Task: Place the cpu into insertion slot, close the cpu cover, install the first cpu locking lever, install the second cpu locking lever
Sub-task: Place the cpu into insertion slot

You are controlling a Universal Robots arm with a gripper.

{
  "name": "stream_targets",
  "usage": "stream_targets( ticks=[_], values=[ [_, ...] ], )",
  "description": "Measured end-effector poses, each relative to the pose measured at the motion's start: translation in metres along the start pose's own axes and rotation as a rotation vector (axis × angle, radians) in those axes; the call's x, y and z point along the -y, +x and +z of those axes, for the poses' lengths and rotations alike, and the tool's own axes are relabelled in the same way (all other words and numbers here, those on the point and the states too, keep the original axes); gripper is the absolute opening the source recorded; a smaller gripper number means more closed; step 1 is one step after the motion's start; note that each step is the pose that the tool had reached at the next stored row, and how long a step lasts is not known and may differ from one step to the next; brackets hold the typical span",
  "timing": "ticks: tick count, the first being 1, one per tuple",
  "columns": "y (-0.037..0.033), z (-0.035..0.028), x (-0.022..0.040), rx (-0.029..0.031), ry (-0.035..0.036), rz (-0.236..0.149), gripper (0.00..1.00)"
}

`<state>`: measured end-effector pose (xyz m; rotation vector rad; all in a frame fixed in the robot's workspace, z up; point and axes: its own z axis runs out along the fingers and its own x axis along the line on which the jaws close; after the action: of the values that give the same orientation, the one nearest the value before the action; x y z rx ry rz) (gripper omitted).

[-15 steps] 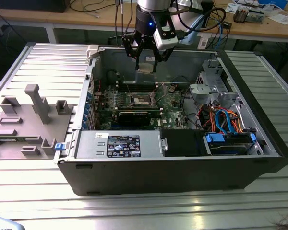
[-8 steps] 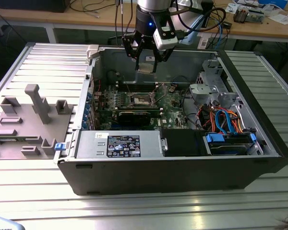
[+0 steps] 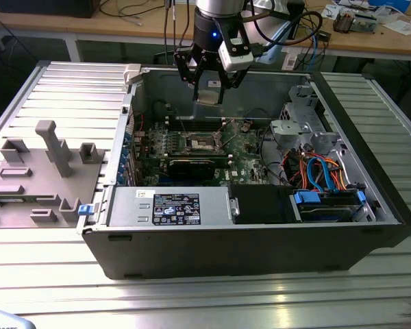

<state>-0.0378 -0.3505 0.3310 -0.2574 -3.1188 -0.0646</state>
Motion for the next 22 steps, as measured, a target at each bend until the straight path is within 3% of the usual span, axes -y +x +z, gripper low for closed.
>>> stream_targets(
  ticks=[22],
  values=[
    [0.0,0.0003,0.0,0.0006,-0.0002,0.013,0.55]
  ],
)
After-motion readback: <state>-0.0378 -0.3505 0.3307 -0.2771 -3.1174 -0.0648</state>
